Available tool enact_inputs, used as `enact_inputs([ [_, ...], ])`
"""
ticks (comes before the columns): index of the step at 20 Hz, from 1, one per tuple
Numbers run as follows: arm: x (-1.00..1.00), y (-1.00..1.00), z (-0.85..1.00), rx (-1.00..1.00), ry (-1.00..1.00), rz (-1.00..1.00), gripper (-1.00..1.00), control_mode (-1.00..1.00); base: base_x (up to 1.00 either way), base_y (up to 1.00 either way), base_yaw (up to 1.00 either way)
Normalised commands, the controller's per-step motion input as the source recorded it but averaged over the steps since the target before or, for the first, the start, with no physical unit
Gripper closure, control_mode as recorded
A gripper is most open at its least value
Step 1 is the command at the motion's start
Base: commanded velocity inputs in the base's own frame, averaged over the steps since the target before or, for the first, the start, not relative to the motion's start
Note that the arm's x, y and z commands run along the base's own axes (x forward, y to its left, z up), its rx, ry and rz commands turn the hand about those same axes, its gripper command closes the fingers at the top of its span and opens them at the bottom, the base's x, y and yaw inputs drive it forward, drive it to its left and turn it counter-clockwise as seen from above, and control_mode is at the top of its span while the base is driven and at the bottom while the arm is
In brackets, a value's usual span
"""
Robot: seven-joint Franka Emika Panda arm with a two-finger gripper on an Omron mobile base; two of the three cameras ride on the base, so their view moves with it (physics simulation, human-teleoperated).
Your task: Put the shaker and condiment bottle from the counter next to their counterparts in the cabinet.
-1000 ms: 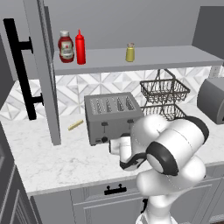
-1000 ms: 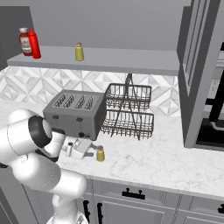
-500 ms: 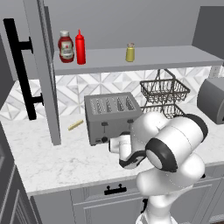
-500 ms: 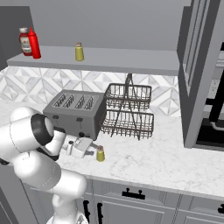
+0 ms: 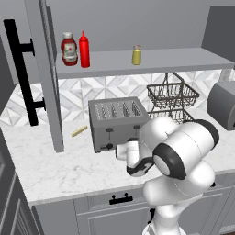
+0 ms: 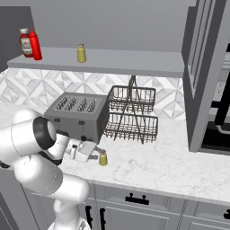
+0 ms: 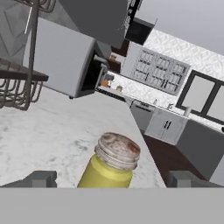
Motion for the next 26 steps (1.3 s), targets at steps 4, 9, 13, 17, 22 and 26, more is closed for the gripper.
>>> enact_inputs([
  [4, 0.00, -0.23, 0.00, 0.00, 0.00, -0.01, -1.00, -1.00, 0.00, 0.00, 0.00],
  [9, -0.02, -0.21, 0.00, 0.00, 0.00, -0.02, -1.00, -1.00, 0.00, 0.00, 0.00],
  [13, -0.05, -0.13, -0.03, 0.00, 0.00, -0.03, -1.00, -1.00, 0.00, 0.00, 0.00],
  [17, -0.08, -0.04, -0.11, 0.00, 0.00, -0.03, -1.00, -1.00, 0.00, 0.00, 0.00],
  [22, -0.01, 0.00, -0.21, 0.00, 0.00, -0.03, 1.00, -1.00, 0.00, 0.00, 0.00],
  [26, 0.00, 0.00, -0.02, 0.00, 0.00, -0.01, 1.00, -1.00, 0.00, 0.00, 0.00],
])
